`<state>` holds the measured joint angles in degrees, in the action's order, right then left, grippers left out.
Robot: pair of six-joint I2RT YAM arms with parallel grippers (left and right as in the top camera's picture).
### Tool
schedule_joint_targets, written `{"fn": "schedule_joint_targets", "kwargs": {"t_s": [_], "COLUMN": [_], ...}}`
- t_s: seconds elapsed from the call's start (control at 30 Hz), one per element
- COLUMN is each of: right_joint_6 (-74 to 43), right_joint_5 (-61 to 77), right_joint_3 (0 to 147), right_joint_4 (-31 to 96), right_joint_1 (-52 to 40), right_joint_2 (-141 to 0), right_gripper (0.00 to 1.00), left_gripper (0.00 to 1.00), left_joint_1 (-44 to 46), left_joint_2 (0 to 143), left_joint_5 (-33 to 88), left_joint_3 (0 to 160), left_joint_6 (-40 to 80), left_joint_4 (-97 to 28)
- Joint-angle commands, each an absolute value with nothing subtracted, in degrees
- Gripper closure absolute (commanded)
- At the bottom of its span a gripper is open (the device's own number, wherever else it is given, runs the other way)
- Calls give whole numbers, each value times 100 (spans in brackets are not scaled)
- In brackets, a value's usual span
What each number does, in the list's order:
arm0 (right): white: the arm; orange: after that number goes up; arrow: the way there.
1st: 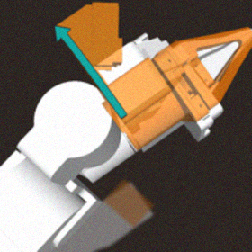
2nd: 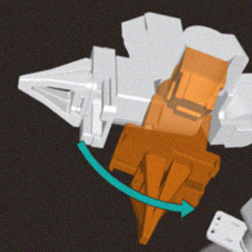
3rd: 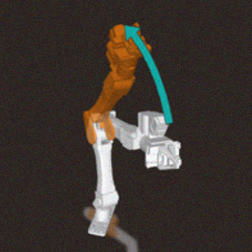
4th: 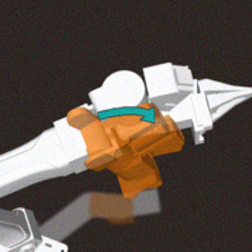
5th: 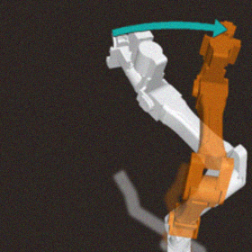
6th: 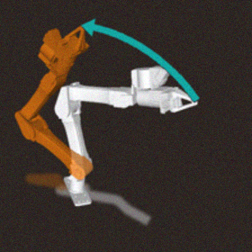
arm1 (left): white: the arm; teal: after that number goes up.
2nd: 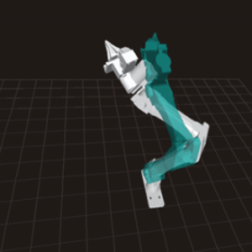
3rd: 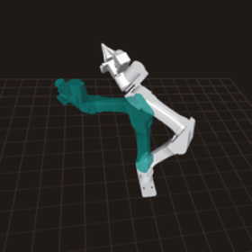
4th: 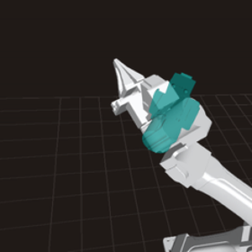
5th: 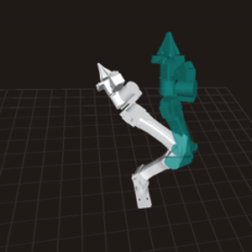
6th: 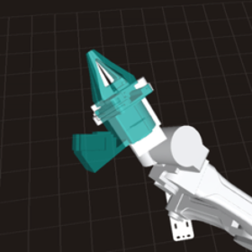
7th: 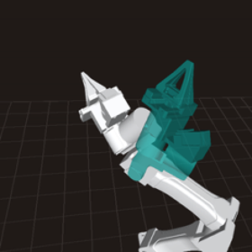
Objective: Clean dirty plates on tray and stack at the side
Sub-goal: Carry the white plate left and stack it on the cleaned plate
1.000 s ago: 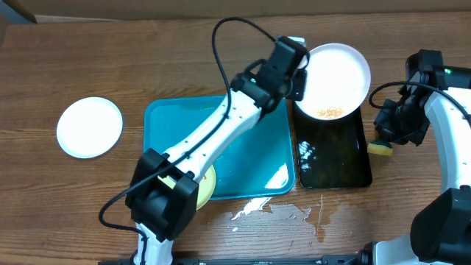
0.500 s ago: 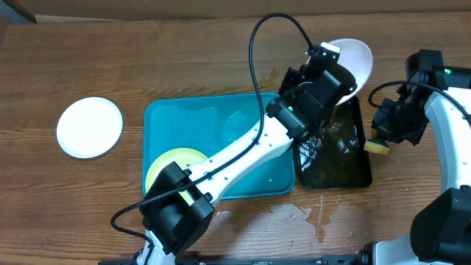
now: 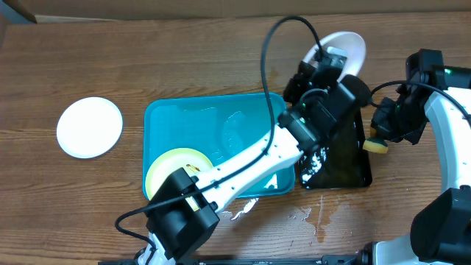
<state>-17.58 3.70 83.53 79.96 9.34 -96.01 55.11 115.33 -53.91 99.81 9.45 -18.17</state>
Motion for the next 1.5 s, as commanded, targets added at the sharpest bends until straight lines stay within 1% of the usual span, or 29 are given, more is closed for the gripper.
{"fn": "schedule_joint_targets", "kwargs": {"t_s": [0.0,0.23,0.37,0.47,0.53,0.63,0.8,0.97,1.03,1.13,1.3,1.47], "right_joint_6": [-1774,-1774,-1774,-1774,-1774,-1774,-1772,-1750,-1752,-1752,-1754,-1752], "right_joint_5": [419,419,419,419,419,445,578,742,744,764,764,764], "right_joint_3": [8320,8320,8320,8320,8320,8320,8320,8320,8320,8320,8320,8320], "right_joint_4": [7977,7970,7988,7988,7992,7992,7975,7911,7902,7881,7874,7852], "right_joint_1": [943,943,943,943,943,943,943,939,939,939,939,939], "right_joint_2": [-9592,-9592,-9590,-9592,-9590,-9590,-9590,-9592,-9590,-9590,-9590,-9592], "right_gripper": [94,94,95,95,95,95,95,96,96,96,95,95], "left_gripper": [96,96,96,96,96,96,96,96,96,96,96,96], "left_joint_1": [5655,5769,5688,5581,5535,5352,4807,3736,3131,2211,447,-1282], "left_joint_2": [11496,11496,11496,11496,11498,11480,11386,11172,11028,10816,10637,10661], "left_joint_5": [-5710,-6051,-6119,-5262,-5002,-4762,-3050,-1142,-287,567,709,353], "left_joint_3": [10143,10143,10143,10143,10143,10143,10143,10143,10145,10143,10143,10119], "left_joint_6": [939,753,1140,1227,1321,1780,2180,2775,2840,2840,2899,2902], "left_joint_4": [-1813,-1857,-1813,-1918,-2064,-2397,-3039,-3793,-4136,-4703,-5872,-6670]}}
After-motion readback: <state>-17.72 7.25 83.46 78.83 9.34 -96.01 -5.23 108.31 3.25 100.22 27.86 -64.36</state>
